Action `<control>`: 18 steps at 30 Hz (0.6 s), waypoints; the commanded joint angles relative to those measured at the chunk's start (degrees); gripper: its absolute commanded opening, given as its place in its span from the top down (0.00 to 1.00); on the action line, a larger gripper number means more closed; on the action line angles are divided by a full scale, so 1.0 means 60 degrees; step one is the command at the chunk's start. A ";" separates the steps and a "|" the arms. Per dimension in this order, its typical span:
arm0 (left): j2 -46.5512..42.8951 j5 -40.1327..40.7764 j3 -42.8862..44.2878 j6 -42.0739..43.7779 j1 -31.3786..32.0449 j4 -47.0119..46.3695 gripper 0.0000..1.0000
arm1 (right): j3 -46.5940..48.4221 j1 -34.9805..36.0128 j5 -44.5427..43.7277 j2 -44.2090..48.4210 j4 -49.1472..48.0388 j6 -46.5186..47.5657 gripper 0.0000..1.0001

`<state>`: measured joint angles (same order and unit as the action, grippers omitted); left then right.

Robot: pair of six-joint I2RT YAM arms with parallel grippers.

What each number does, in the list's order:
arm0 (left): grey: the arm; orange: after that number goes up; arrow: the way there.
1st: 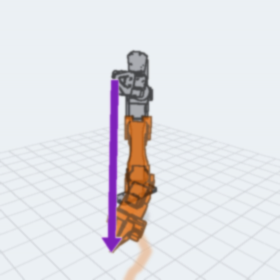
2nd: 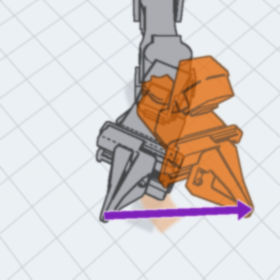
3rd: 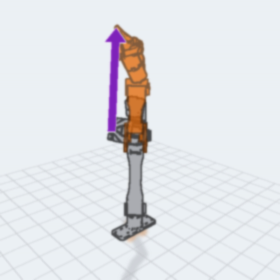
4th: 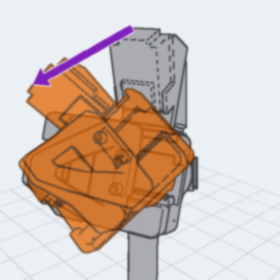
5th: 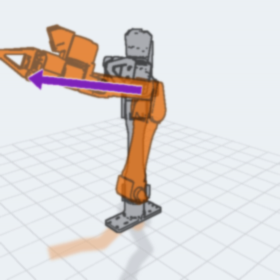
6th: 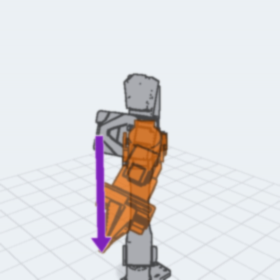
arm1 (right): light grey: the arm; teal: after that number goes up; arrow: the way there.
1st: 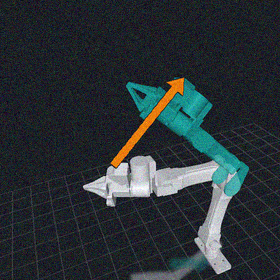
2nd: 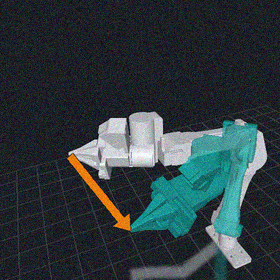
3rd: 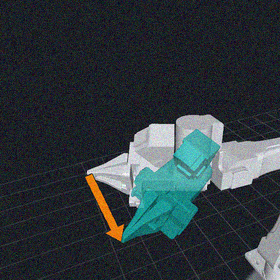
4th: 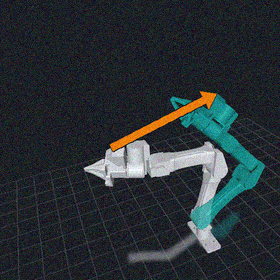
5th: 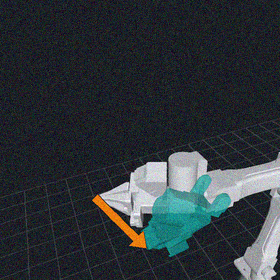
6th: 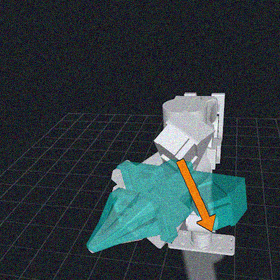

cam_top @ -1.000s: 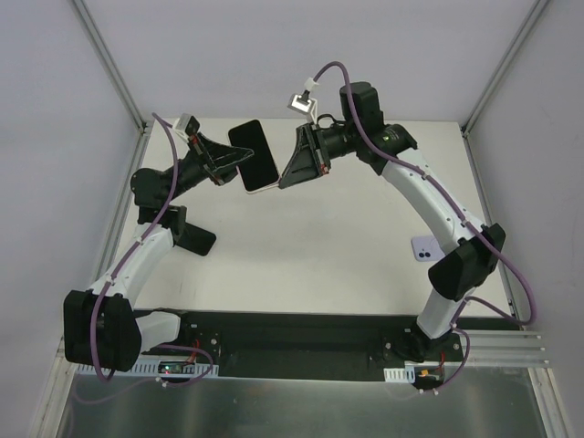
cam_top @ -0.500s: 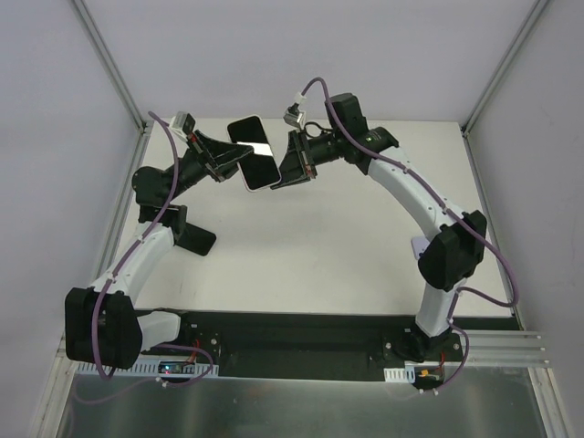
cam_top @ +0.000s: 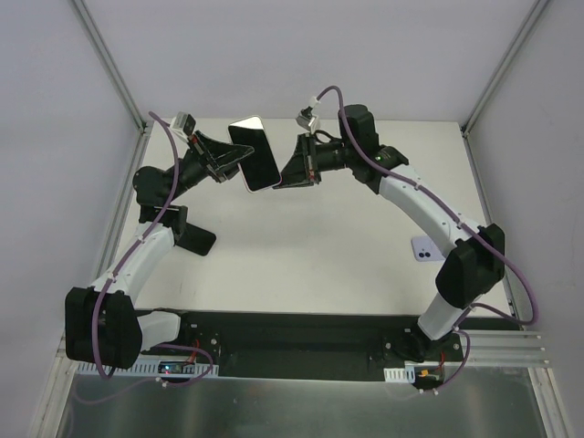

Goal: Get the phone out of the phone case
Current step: Remove the phone case from the phone.

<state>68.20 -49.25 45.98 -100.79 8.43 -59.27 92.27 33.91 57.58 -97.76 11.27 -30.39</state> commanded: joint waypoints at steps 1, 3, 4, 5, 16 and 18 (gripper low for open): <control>-0.0835 -0.1561 0.0394 -0.3680 0.0925 -0.2486 1.00 | -0.0918 -0.0159 -0.3577 -0.0334 -0.2269 -0.0603 0.88; -0.0850 -0.1591 0.0394 -0.3577 0.0925 -0.2369 1.00 | -0.1052 -0.0188 -0.3606 -0.0202 -0.2681 -0.0793 0.83; -0.0879 -0.1620 0.0379 -0.3534 0.0925 -0.2311 1.00 | -0.1110 -0.0202 -0.3606 -0.0187 -0.2800 -0.0939 0.78; -0.0894 -0.1620 0.0365 -0.3475 0.0925 -0.2266 1.00 | -0.1125 -0.0188 -0.3620 -0.0172 -0.2859 -0.0999 0.75; -0.0996 -0.1752 0.0116 -0.3241 0.0925 -0.2134 1.00 | -0.1491 -0.0188 -0.3504 -0.0114 -0.4864 -0.2258 0.63; -0.0982 -0.1752 0.0043 -0.3226 0.0925 -0.2149 1.00 | -0.1491 -0.0144 -0.3386 -0.0099 -0.5303 -0.2610 0.63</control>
<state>68.18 -47.05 44.93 -103.81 8.54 -59.05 84.90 33.30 54.68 -94.98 -10.98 -41.82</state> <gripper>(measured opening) 0.183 0.374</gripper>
